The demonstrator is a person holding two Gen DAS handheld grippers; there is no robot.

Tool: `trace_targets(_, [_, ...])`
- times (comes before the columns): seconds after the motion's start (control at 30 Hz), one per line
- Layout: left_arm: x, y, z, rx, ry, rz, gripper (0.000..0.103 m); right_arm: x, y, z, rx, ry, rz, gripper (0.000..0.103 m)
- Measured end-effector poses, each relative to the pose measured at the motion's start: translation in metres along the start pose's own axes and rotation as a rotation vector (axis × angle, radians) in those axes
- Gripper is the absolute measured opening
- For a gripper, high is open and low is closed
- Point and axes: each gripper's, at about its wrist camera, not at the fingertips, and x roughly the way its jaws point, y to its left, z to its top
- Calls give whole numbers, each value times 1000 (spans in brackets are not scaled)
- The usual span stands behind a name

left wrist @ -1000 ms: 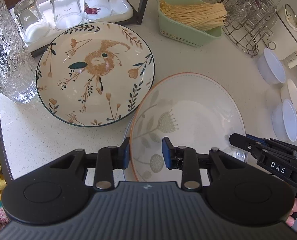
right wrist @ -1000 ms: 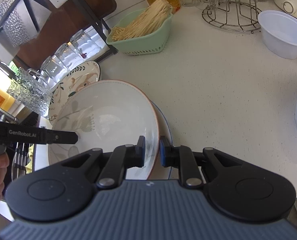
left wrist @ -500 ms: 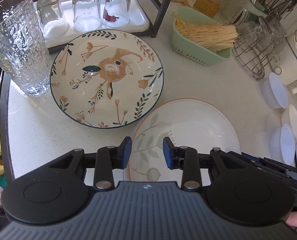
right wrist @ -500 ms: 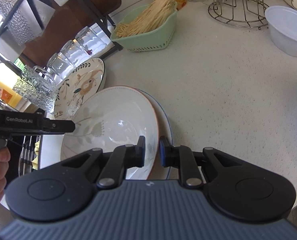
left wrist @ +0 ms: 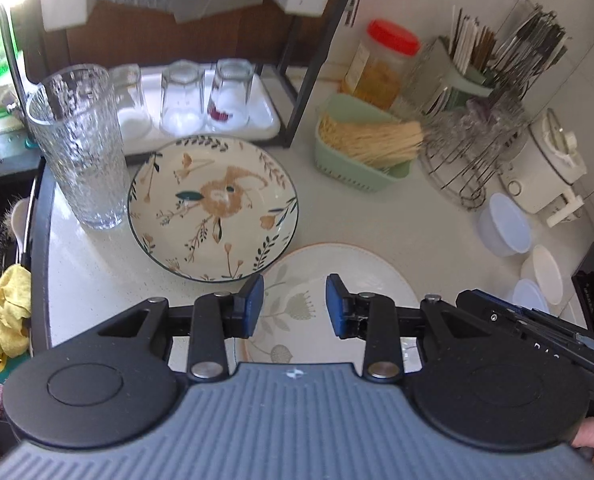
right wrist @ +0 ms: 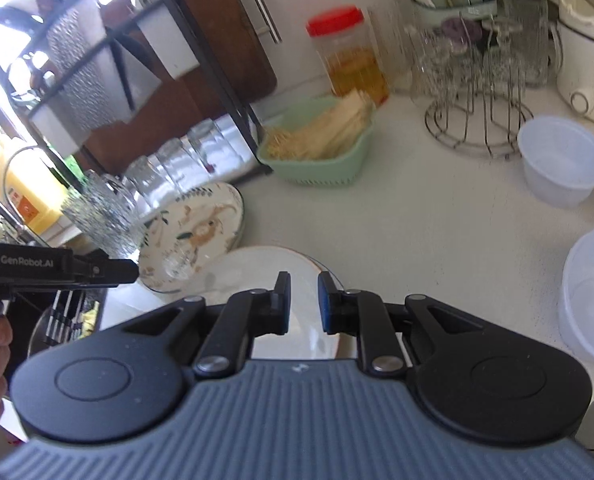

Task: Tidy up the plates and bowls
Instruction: 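Lower the grey-leaf plate onto the pink-rose plate and open both grippers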

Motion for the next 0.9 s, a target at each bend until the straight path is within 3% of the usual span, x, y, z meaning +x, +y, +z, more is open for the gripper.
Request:
trace_targets(0.27, [-62, -13, -16, 63, -108, -29, 38, -49, 32, -5, -22, -99, -3, 18])
trace_targets(0.5, [-102, -11, -44, 90, -129, -66, 38, -88, 59, -26, -25, -138, -29, 19])
trace_targets(0.77, [-132, -3, -82, 60, -120, -14, 38, -118, 64, -49, -16, -130, -23, 19])
trace_targets(0.9, [-142, -19, -99, 45, -159, 32, 38, -125, 55, -53, -40, -100, 34, 19])
